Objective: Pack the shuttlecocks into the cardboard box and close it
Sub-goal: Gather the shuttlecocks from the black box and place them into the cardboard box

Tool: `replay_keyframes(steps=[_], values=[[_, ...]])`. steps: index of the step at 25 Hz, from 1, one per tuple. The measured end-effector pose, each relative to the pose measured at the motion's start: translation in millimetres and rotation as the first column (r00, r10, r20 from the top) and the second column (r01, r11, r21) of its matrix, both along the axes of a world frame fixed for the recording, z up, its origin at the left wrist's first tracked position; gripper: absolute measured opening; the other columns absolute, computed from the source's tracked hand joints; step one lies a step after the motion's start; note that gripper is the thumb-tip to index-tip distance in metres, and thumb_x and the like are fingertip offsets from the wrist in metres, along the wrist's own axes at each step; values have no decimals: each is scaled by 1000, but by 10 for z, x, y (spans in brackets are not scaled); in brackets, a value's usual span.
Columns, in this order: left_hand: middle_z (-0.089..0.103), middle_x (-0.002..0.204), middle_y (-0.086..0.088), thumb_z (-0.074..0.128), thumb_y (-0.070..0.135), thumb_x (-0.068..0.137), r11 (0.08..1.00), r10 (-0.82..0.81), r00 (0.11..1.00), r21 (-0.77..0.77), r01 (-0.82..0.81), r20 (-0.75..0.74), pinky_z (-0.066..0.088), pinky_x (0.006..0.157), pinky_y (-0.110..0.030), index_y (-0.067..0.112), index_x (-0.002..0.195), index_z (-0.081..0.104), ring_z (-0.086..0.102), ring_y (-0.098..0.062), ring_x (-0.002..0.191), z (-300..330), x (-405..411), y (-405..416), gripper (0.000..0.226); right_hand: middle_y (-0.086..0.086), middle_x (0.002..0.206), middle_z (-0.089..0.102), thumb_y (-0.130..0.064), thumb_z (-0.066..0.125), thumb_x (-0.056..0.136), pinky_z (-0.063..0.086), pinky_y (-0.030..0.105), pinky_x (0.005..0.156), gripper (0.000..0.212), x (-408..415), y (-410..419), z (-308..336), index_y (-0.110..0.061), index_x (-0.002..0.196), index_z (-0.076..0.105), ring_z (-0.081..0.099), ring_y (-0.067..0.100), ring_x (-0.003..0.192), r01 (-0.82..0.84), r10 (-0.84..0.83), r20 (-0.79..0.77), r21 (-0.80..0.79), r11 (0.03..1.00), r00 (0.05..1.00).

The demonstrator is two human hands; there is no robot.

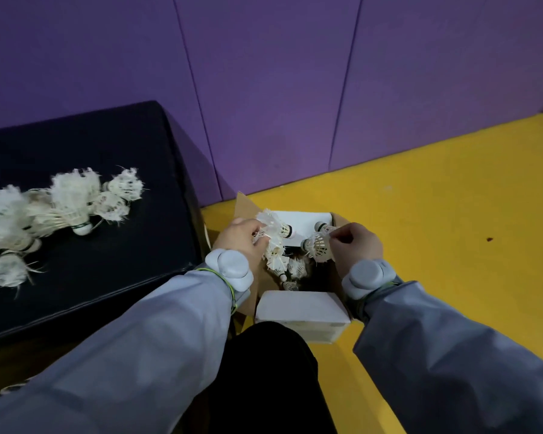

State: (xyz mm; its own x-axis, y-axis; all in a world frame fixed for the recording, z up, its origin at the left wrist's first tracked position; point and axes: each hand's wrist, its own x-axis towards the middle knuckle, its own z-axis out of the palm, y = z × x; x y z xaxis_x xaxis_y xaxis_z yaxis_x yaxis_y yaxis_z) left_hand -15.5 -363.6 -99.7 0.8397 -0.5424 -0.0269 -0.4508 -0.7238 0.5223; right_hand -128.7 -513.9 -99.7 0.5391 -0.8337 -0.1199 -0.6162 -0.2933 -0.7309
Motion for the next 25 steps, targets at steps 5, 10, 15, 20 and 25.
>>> replay_keyframes(steps=[5, 10, 15, 20, 25], values=[[53, 132, -5, 54, 27, 91, 999, -32, 998, 35, 34, -59, 42, 87, -25, 20, 125, 59, 57, -26, 109, -372, 104, -271, 36, 9, 98, 72, -12, 53, 88, 42, 28, 64, 13, 68, -206, -459, -22, 81, 58, 55, 23, 76, 26, -18, -74, 110, 994, 997], [49, 133, -1, 54, 31, 91, 1000, -23, 996, -10, 22, -90, 43, 84, -23, 23, 127, 57, 58, -23, 107, -632, 222, -433, 38, 7, 116, 68, -16, 56, 89, 43, 28, 70, 25, 237, -329, -738, -17, 114, 60, 61, 28, 94, -12, 37, -146, 170, 985, 989], [35, 151, 2, 58, 45, 86, 999, -33, 992, 4, 33, -118, 30, 110, -30, 27, 145, 34, 34, -21, 138, -786, 293, -423, 66, 6, 146, 47, -24, 71, 78, 44, 39, 104, 82, 314, -288, -865, -17, 148, 29, 45, 28, 133, -126, 175, -219, 221, 967, 960], [33, 152, 4, 62, 45, 83, 999, -17, 990, -43, 11, -142, 36, 109, -31, 29, 148, 24, 38, -20, 136, -678, 311, -316, 76, 6, 146, 46, -31, 75, 74, 44, 43, 106, 91, 398, -135, -658, -16, 149, 26, 45, 28, 133, -150, 191, -219, 189, 970, 957], [30, 153, -1, 63, 40, 85, 990, -17, 995, -140, 3, -100, 35, 111, -34, 25, 149, 19, 37, -22, 137, -266, 284, -101, 79, 6, 149, 42, -32, 72, 78, 40, 41, 109, 88, 430, 78, -191, -14, 149, 24, 40, 27, 137, -259, 268, -219, 71, 963, 938]])
